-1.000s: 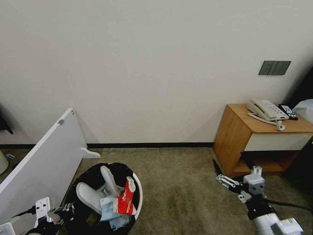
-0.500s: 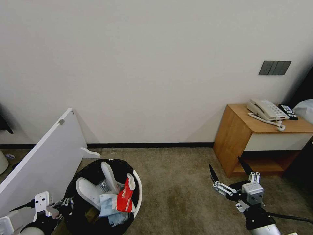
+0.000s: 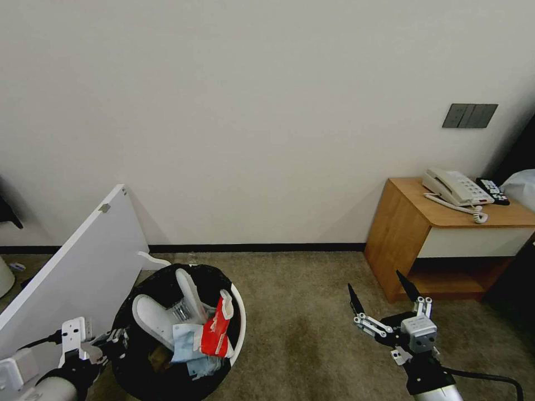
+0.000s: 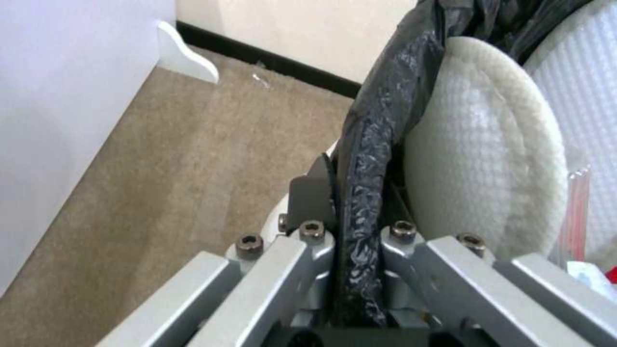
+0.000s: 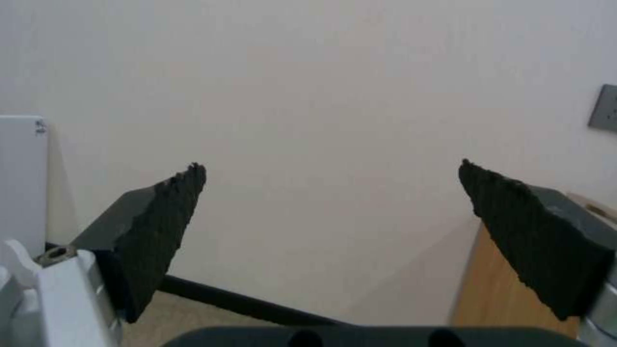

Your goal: Pick up the trash bin, then pick up the garbage from the floor and place it into the trash bin.

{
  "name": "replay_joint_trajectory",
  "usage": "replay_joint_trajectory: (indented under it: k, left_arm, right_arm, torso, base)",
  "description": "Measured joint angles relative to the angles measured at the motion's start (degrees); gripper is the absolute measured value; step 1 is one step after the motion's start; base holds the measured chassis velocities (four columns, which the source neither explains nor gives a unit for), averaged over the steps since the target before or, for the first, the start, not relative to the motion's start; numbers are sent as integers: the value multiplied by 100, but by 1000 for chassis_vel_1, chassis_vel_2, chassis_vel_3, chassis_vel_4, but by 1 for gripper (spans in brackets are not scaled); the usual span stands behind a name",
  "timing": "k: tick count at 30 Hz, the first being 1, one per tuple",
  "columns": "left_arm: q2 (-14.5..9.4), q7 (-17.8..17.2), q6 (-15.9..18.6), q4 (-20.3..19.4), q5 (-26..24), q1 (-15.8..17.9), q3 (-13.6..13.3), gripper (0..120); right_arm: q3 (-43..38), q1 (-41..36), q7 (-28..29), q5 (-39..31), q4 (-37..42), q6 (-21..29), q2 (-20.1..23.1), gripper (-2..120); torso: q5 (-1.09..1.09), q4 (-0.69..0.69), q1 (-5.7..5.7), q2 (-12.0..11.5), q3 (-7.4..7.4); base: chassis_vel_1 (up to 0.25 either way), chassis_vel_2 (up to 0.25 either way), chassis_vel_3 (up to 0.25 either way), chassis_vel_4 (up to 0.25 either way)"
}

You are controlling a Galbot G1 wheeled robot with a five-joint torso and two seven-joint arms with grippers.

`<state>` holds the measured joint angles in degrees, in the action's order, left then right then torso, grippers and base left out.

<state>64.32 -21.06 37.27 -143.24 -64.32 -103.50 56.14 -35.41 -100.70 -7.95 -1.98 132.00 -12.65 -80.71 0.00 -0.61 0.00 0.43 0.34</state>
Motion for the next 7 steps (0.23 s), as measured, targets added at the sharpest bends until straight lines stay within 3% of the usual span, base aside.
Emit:
replay_joint_trajectory:
  k: [7]
  left_arm:
    - [-103,-13,3,0,-69,140,-4,2]
  right_arm:
    - [17,15,140,197,-36,-46,-100,100]
  torso:
    - [0,-1,0,0,0]
  base:
    - [0,0,0,0]
